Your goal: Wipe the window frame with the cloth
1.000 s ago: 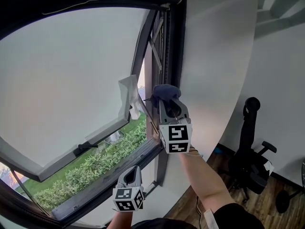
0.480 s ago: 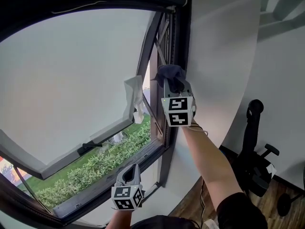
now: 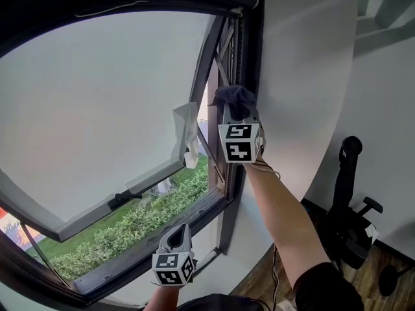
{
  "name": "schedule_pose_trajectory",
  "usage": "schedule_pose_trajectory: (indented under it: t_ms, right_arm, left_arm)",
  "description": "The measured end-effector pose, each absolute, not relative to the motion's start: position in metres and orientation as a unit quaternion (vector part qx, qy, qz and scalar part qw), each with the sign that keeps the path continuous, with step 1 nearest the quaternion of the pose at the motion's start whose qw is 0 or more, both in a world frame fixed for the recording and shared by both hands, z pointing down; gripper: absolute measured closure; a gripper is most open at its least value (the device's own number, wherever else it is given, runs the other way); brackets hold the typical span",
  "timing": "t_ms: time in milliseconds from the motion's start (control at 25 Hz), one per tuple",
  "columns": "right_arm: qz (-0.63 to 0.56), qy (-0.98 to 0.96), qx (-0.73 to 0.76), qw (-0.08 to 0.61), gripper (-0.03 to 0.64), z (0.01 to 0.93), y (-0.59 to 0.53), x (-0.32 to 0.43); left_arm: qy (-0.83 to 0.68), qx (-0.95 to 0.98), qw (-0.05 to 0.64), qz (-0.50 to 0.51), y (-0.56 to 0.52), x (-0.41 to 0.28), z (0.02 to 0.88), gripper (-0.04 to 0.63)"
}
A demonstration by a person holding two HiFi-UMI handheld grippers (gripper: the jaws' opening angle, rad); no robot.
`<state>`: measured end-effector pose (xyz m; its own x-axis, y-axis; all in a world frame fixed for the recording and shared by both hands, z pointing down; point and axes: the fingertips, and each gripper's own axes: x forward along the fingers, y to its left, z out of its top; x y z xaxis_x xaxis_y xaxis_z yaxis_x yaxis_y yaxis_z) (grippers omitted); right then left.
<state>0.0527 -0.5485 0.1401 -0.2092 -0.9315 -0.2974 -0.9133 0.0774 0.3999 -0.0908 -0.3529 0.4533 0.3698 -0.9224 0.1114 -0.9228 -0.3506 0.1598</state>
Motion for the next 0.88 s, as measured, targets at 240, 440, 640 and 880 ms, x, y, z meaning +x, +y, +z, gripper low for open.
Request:
schedule_pose_trajectory:
  t_ms: [240, 440, 640, 880]
  right_arm:
    - [-0.265, -0.723, 0.637, 0.037, 0.563, 0.144, -0.550, 0.052]
    - [-0.260, -0.717, 0.645, 0.046, 0.563, 0.151, -0.551, 0.053]
    - [-0.257, -0.713, 0.650, 0.063, 0.563, 0.166, -0.552, 0.053]
    - [-0.265, -0.712, 0.645, 0.085, 0.563, 0.186, -0.553, 0.051]
  left_arm:
    - [-0.551, 0.828, 0.107, 0.011, -0.349, -0.082, 0.462, 0.588]
    - [-0.552, 0.826, 0.113, 0.008, -0.346, -0.082, 0.464, 0.588]
    - [-0.554, 0.824, 0.118, 0.010, -0.342, -0.082, 0.469, 0.588]
    - [-0.549, 0.827, 0.123, 0.013, -0.338, -0.073, 0.473, 0.588]
